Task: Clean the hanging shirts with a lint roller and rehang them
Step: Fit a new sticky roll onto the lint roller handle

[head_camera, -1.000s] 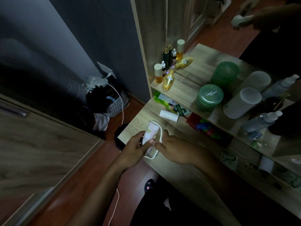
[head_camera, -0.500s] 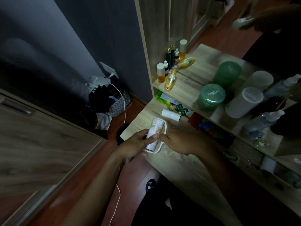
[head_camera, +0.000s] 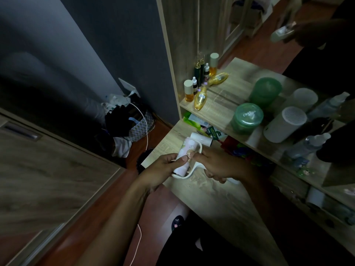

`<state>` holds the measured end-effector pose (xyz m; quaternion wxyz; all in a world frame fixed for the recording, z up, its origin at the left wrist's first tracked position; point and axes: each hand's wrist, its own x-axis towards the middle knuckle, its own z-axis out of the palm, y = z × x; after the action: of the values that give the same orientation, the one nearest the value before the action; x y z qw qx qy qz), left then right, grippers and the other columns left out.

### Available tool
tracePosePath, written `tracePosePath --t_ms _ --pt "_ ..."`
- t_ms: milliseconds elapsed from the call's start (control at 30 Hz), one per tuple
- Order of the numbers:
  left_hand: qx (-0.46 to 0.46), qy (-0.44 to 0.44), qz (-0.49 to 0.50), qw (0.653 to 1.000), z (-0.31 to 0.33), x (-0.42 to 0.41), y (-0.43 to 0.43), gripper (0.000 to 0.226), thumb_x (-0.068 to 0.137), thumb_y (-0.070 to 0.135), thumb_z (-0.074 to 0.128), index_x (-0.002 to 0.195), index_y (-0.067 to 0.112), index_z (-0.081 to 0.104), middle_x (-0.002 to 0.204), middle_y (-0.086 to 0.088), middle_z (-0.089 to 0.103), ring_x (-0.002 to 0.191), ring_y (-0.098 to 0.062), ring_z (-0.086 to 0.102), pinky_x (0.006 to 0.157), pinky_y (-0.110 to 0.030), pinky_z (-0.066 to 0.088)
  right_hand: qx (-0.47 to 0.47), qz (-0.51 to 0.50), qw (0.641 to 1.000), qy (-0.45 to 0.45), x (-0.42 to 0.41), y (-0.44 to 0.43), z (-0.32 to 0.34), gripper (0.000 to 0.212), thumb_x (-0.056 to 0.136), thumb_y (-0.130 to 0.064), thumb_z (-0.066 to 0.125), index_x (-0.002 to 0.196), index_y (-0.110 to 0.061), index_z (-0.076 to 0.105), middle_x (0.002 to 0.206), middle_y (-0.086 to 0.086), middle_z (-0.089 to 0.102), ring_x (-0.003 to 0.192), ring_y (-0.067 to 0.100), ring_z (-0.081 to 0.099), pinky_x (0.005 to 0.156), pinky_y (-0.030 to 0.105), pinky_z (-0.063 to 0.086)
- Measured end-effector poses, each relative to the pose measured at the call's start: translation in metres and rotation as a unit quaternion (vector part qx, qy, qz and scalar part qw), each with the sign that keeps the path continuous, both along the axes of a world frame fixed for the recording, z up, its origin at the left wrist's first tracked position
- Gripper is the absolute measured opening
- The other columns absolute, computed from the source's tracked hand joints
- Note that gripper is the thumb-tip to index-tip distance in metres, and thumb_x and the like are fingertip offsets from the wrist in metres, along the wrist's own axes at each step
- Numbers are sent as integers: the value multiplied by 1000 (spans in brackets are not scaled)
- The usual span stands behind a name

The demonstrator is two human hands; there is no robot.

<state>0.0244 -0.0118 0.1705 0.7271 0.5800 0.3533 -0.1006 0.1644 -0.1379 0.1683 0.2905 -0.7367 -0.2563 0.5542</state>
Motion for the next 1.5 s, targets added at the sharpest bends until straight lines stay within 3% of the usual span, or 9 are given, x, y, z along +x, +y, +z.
tracePosePath --t_ms 300,500,633,767,933,1100,1300,1400,1500 --pt "6 -1 12 1000 8 1 -2 28 100 27 52 93 6 69 72 -9 72 55 -9 66 43 -14 44 20 -21 999 -16 1 2 -5 47 92 -63 41 71 -20 45 51 5 38 38 16 31 44 21 28" --pt "19 15 -13 1000 13 3 -1 35 100 34 52 97 4 69 69 -9 72 49 -7 62 42 -16 43 -27 -21 999 15 5 3 -4 44 95 -56 39 67 -22 48 57 7 46 39 15 38 50 20 32" --pt "3 10 -12 1000 11 5 -1 34 101 31 51 91 2 66 61 -8 69 39 -4 55 36 -14 38 20 11 999 -34 9 -5 1 37 100 -52 37 92 -20 52 55 -2 49 34 5 43 40 14 35" --pt "6 -3 -8 1000 6 3 1 33 100 28 51 80 6 66 50 3 64 35 -2 48 35 -12 32 23 33 999 -33 13 -9 -2 49 101 -51 36 111 -8 58 58 0 50 31 1 43 32 10 34" --pt "26 -13 4 1000 4 2 10 27 96 29 59 102 5 70 73 2 72 58 -5 61 48 -17 42 67 12 998 12 9 1 -4 48 87 -67 42 75 -23 53 58 12 47 35 15 39 44 20 34" --pt "179 -44 19 983 -9 2 9 29 87 17 74 112 6 66 89 -6 74 70 -8 66 59 -19 48 121 -10 993 3 2 0 -7 35 93 -62 46 75 -37 62 56 14 46 36 18 36 43 23 32" --pt "240 -98 48 965 -21 -3 0 53 75 43 76 121 20 64 108 -4 72 101 -24 69 89 -43 56 121 -71 990 29 1 -8 -12 37 89 -58 48 78 -24 58 51 9 44 35 16 36 43 21 30" --pt "274 -135 45 951 -20 -4 -4 41 85 30 74 123 19 65 113 2 72 104 -15 68 89 -35 55 128 -83 988 22 0 -15 -9 28 98 -50 43 78 -34 53 55 -3 47 39 10 41 45 23 33" --pt "335 -166 71 925 -17 -4 -8 47 83 17 79 127 16 64 120 8 69 111 -6 65 91 -24 52 138 -102 985 21 -2 -19 -2 23 102 -45 37 83 -40 49 66 -8 48 47 4 44 48 23 35"
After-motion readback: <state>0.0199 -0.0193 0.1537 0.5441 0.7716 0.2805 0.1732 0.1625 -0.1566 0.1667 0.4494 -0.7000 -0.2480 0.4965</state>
